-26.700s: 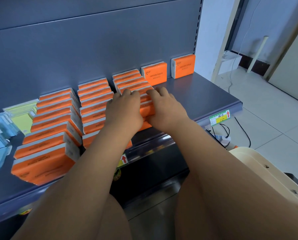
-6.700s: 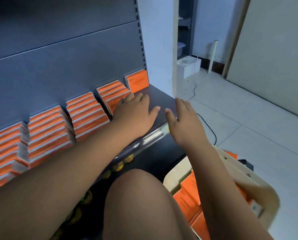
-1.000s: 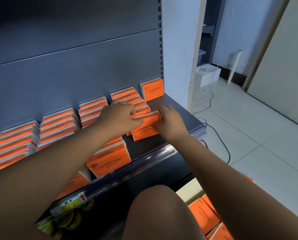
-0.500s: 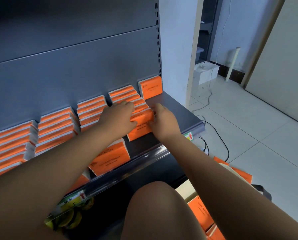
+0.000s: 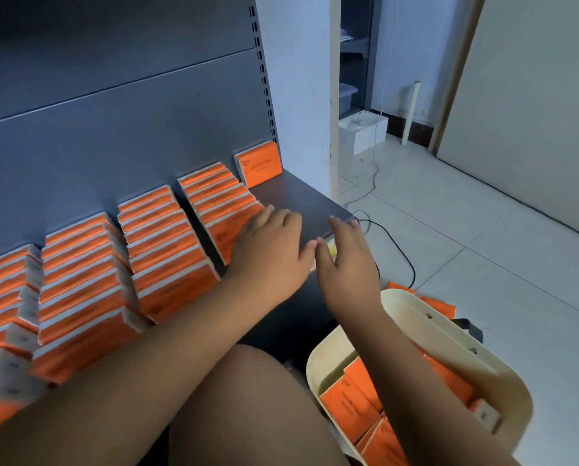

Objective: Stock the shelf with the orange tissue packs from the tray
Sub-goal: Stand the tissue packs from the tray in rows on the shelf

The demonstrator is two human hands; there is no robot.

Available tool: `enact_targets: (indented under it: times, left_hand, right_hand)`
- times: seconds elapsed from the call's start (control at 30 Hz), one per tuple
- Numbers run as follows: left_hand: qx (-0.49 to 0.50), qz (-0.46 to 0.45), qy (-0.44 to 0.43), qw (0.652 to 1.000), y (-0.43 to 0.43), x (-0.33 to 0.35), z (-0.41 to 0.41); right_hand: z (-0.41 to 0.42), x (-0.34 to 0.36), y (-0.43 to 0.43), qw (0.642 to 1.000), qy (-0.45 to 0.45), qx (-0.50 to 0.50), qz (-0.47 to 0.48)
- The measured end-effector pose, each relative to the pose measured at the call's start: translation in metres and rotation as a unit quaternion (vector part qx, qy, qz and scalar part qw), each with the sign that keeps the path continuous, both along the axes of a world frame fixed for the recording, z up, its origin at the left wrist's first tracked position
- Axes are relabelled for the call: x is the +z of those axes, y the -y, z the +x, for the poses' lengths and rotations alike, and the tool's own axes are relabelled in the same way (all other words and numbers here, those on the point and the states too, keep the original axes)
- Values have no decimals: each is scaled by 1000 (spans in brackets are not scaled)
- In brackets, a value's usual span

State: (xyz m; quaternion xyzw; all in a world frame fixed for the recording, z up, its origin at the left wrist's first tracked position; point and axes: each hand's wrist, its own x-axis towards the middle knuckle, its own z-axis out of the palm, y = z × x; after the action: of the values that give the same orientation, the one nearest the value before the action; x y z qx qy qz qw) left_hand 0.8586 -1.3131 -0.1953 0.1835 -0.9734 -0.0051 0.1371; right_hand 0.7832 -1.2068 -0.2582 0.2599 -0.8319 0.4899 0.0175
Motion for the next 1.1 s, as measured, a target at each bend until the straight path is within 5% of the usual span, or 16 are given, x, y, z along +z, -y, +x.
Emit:
enact_targets:
  times: [0.7,1.1]
  left_hand:
    - [-132,105,225,960,-130,-148,-19]
    - [-22,367,296,881,-169,-227,-48]
  right_hand:
    - [19,-103,-199,969,122,-146,157]
    - [7,-171,-219,931,235,-167,222]
